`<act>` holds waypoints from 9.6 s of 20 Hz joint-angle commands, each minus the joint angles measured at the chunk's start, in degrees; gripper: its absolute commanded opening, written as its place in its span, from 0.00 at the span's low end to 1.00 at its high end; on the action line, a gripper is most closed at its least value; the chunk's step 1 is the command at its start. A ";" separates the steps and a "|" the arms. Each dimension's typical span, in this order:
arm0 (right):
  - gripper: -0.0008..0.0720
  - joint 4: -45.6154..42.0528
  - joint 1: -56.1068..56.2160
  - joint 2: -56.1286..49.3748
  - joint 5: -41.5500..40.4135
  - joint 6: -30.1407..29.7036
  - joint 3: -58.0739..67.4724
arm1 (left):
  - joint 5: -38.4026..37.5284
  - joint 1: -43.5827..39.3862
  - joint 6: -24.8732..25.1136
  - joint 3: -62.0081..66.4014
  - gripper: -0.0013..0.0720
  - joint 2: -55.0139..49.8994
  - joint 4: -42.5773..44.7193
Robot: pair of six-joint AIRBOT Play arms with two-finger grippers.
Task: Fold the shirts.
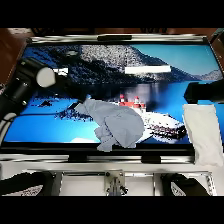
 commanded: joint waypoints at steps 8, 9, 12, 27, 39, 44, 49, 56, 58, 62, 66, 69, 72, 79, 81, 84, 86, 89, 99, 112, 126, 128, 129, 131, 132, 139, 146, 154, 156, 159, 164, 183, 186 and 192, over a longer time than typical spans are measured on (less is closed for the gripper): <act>0.92 13.00 -0.02 -12.44 -3.63 -1.03 -15.19 | 17.86 18.32 4.35 -28.81 1.00 -4.26 -34.75; 0.92 13.09 -0.02 -12.70 -4.17 -1.03 -16.44 | 20.20 16.90 4.42 -29.73 1.00 -5.35 -35.74; 0.92 13.09 -0.02 -12.70 -4.79 -1.01 -18.56 | 24.59 13.38 5.66 -29.70 1.00 -8.87 -41.20; 0.92 19.78 -0.02 -13.09 -7.58 0.90 -18.82 | 33.05 10.97 7.58 -27.63 0.70 -14.23 -48.15; 0.92 27.21 -0.74 -20.39 -17.42 0.96 -33.09 | 26.43 11.85 16.15 -24.59 0.06 -13.92 -48.09; 0.92 42.29 0.20 -26.03 -21.24 -2.69 -33.14 | 25.83 11.87 17.27 -24.57 0.06 -13.64 -48.09; 0.10 39.98 2.34 -28.44 -21.22 -2.82 -32.87 | 24.79 12.61 17.70 -22.69 0.06 -13.11 -48.13; 0.10 40.26 -0.50 -13.88 -16.02 -13.60 -11.63 | 17.64 18.78 31.43 -1.36 0.06 -0.09 -48.11; 0.10 38.69 -0.44 -7.89 -19.41 -14.23 0.48 | 18.78 20.96 31.58 8.24 0.06 5.86 -48.15; 0.10 36.98 -0.44 3.19 -30.69 -13.60 17.09 | 26.14 25.66 30.42 23.37 0.06 16.98 -48.06; 0.10 37.00 -0.44 11.52 -30.10 -10.80 19.63 | 27.21 28.68 24.57 25.38 0.06 26.08 -46.71; 0.10 36.57 -0.44 14.27 -29.99 -10.21 19.63 | 16.90 28.70 21.62 25.38 0.06 28.50 -38.95; 0.10 32.96 -0.44 13.66 -30.40 -10.21 19.63 | 1.62 28.68 18.64 25.31 0.06 28.04 -31.80; 0.10 36.50 -0.44 -4.96 -33.90 -11.56 19.61 | -7.26 28.46 18.67 10.01 0.06 27.87 -31.56; 0.10 40.81 0.52 -13.86 -33.03 -12.70 19.61 | -8.28 28.46 19.04 1.49 0.06 27.89 -31.56; 0.10 39.93 4.63 -28.06 -30.88 -12.63 19.61 | -7.10 28.46 19.04 -12.70 0.06 27.87 -31.61; 0.10 40.28 7.74 -36.98 -30.01 -11.43 19.61 | -4.28 28.46 19.06 -21.81 0.06 27.87 -33.57; 0.10 40.54 12.04 -47.25 -29.99 -6.91 19.58 | 1.84 28.46 19.10 -31.76 0.06 27.87 -41.11; 0.85 27.96 1.40 -36.70 -4.70 -4.83 19.69 | 7.08 28.59 29.88 -31.95 0.06 27.89 -41.90; 0.85 31.69 -22.47 -8.90 -12.55 -5.29 -45.81 | 7.06 28.57 29.81 -31.36 0.06 27.89 -38.75; 0.85 40.13 -14.27 -16.26 -26.23 -6.69 -50.42 | 8.81 28.57 29.59 -31.39 0.06 27.89 -39.80; 0.85 39.17 -9.51 -16.26 -30.25 -3.76 -50.42 | 8.79 28.57 29.59 -31.39 0.06 27.89 -39.80; 0.85 39.39 -7.56 -16.26 -32.33 -2.38 -50.42 | 8.76 28.57 29.59 -31.39 0.06 27.89 -39.80; 0.85 41.68 -4.92 -16.26 -34.88 -1.92 -50.42 | 8.81 28.57 29.64 -31.39 0.06 27.89 -39.76; 0.85 43.23 -3.76 -16.26 -35.76 -1.81 -50.42 | 8.94 28.57 29.64 -31.39 0.06 27.89 -39.76; 0.10 48.43 2.10 -16.04 -34.86 -4.76 -49.53 | 9.66 28.59 29.90 -30.97 0.06 27.89 -39.71; 0.10 42.25 -6.99 4.70 -34.47 -14.82 -16.65 | 11.63 34.16 30.71 3.78 0.06 27.91 -38.40; 0.10 29.35 -11.56 25.55 -54.90 -8.15 12.72 | 23.17 45.42 13.29 30.21 0.06 35.08 -38.49; 0.10 29.33 -11.56 26.38 -51.28 -7.32 12.70 | 23.02 45.44 14.10 27.76 0.06 37.64 -38.40; 0.10 27.36 -11.56 25.44 -45.13 -7.19 12.70 | 22.86 45.42 16.09 26.45 0.06 39.10 -35.82; 0.10 18.62 -11.56 22.34 -28.37 -3.26 12.15 | 8.96 45.44 16.06 25.07 0.06 39.54 -24.65; 0.10 44.41 -4.31 -21.88 -69.61 0.04 -23.65 | 49.29 26.14 24.22 -25.53 0.06 8.81 -43.32; 0.10 44.39 -1.68 -25.90 -66.03 0.02 -23.65 | 44.59 23.93 22.86 -25.53 0.06 2.34 -43.93; 0.73 42.34 -8.22 -18.84 -55.58 -4.70 -22.82 | 22.56 31.10 23.85 -20.06 0.97 1.60 -39.04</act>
